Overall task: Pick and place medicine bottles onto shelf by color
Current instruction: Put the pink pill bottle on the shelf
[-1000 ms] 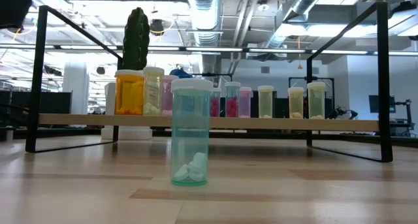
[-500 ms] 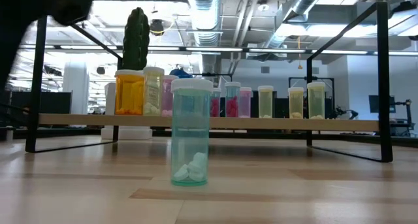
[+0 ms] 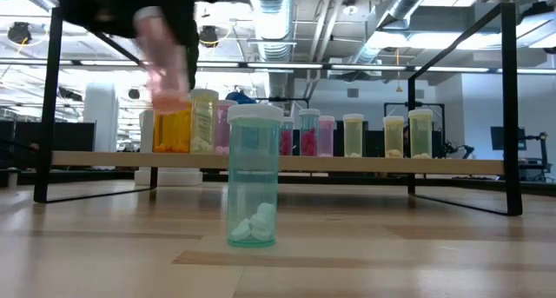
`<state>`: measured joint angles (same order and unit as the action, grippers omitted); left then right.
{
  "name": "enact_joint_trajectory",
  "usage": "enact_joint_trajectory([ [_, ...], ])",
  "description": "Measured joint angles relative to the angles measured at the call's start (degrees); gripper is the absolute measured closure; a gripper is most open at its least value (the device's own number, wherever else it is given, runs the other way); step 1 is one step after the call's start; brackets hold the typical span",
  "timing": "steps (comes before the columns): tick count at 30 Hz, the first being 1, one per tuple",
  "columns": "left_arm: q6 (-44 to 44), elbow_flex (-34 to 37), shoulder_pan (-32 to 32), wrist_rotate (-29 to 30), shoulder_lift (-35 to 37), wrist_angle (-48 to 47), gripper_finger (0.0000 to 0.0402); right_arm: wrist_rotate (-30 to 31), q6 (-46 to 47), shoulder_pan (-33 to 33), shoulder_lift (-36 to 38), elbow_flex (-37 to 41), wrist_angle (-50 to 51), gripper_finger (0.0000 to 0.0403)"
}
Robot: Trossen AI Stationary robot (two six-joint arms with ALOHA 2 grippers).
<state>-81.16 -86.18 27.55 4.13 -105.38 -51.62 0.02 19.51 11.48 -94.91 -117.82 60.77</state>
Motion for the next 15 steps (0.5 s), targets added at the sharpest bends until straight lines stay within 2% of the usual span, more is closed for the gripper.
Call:
enact_joint_trajectory([
  [8, 15.79, -5.29, -5.53, -0.14, -0.02, 0.26, 0.0297, 0.01, 0.00, 0.01, 0.00, -0.01, -0.01, 0.0217],
  [15, 33.97, -6.60, -10.02, -4.42, -0.16, -0.28, 0.0297, -0.01, 0.00, 0.01, 0.00, 0.00, 0.00, 0.0217],
])
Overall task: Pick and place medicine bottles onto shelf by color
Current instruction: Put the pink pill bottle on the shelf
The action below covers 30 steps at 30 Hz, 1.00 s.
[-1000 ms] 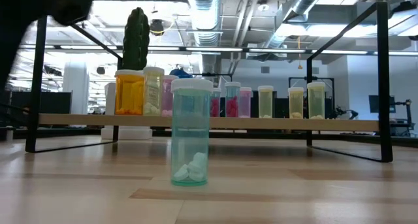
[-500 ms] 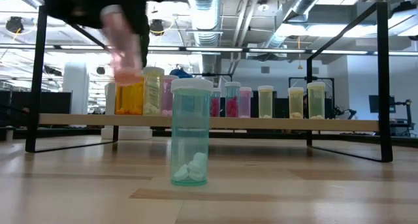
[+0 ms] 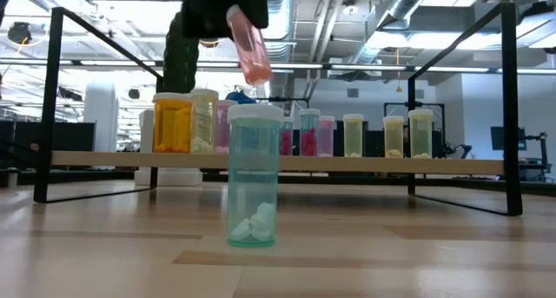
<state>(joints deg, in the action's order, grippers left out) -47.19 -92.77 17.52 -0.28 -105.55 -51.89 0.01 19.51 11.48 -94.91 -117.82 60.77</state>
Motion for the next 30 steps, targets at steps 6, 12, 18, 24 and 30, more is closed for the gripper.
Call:
enact_joint_trajectory([
  [6, 12.89, -0.22, -2.50, -4.69, -1.82, -0.73, 0.0297, 0.00, 0.00, 0.00, -0.02, -0.01, -0.10, 0.0217],
  [12, 23.98, -0.22, -4.65, -3.84, -2.59, -4.49, 0.0297, 0.00, 0.00, 0.00, -0.01, -0.01, -0.10, 0.0217],
  [18, 31.54, -0.22, -5.31, -3.50, -2.55, -4.19, 0.0297, 0.02, 0.00, 0.00, -0.02, 0.00, -0.15, 0.0217],
  [24, 34.65, -0.09, -5.32, -2.22, -3.50, -5.38, 0.0297, 0.00, 0.00, -0.01, -0.02, -0.02, -0.02, 0.0217],
  [30, 37.66, -0.22, -5.52, -2.07, -4.52, -4.99, 0.0297, 0.00, 0.00, -0.01, -0.01, 0.00, -0.02, 0.0217],
])
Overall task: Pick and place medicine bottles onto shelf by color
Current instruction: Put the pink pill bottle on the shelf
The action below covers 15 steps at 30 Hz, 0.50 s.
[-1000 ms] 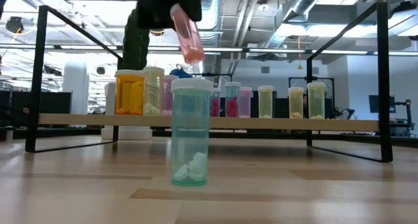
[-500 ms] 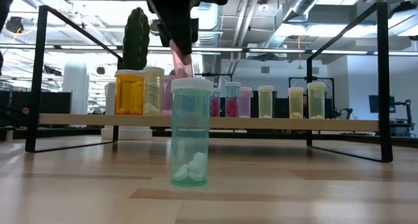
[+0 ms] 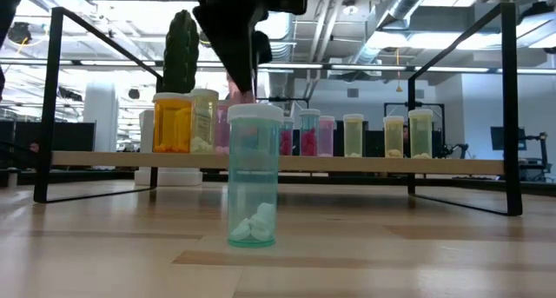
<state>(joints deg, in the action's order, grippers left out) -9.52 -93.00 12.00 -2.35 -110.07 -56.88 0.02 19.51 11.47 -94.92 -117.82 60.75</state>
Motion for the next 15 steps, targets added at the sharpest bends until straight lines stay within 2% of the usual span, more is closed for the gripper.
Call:
enact_joint_trajectory([
  [15, 1.78, -0.01, -0.68, -0.37, -2.52, -0.53, 0.0297, 0.02, 0.00, 0.01, -0.01, 0.00, 0.02, 0.0217],
])
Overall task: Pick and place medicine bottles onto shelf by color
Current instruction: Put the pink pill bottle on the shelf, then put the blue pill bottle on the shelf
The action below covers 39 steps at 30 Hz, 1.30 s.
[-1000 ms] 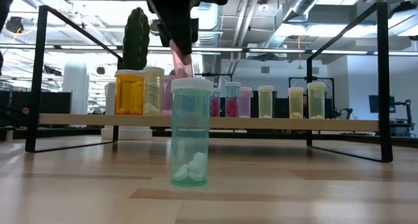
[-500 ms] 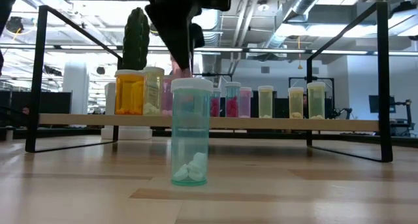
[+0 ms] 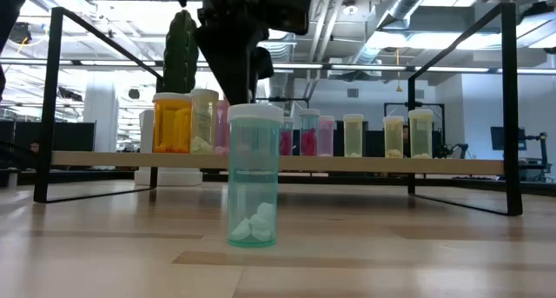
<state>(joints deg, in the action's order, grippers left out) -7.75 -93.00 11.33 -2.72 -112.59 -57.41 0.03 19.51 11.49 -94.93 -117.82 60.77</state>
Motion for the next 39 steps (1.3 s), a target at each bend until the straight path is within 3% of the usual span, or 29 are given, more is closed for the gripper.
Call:
enact_joint_trajectory([
  [5, -0.39, -0.01, -0.29, 0.52, -0.05, 0.11, 0.0290, -0.01, 0.00, -0.01, 0.00, -0.02, 0.01, 0.0217],
  [15, -2.41, -0.02, -0.94, 1.12, -0.09, 1.32, 0.0241, -0.02, 0.00, 0.00, 0.00, -0.02, 0.00, 0.0217],
  [25, -3.07, -7.35, 0.11, 2.55, 0.12, -3.95, 0.0225, 0.00, 0.00, -0.01, 0.00, -0.02, 0.00, 0.0217],
  [31, -7.07, -11.27, 2.46, 3.56, 0.47, -12.09, 0.0225, -0.45, 0.07, 0.05, 0.02, -0.02, -0.39, 0.0216],
  [39, -18.81, -11.84, 8.30, 8.39, 6.54, -19.07, 0.0225, 0.46, -0.07, -0.05, 0.02, 0.00, 0.08, 0.0216],
])
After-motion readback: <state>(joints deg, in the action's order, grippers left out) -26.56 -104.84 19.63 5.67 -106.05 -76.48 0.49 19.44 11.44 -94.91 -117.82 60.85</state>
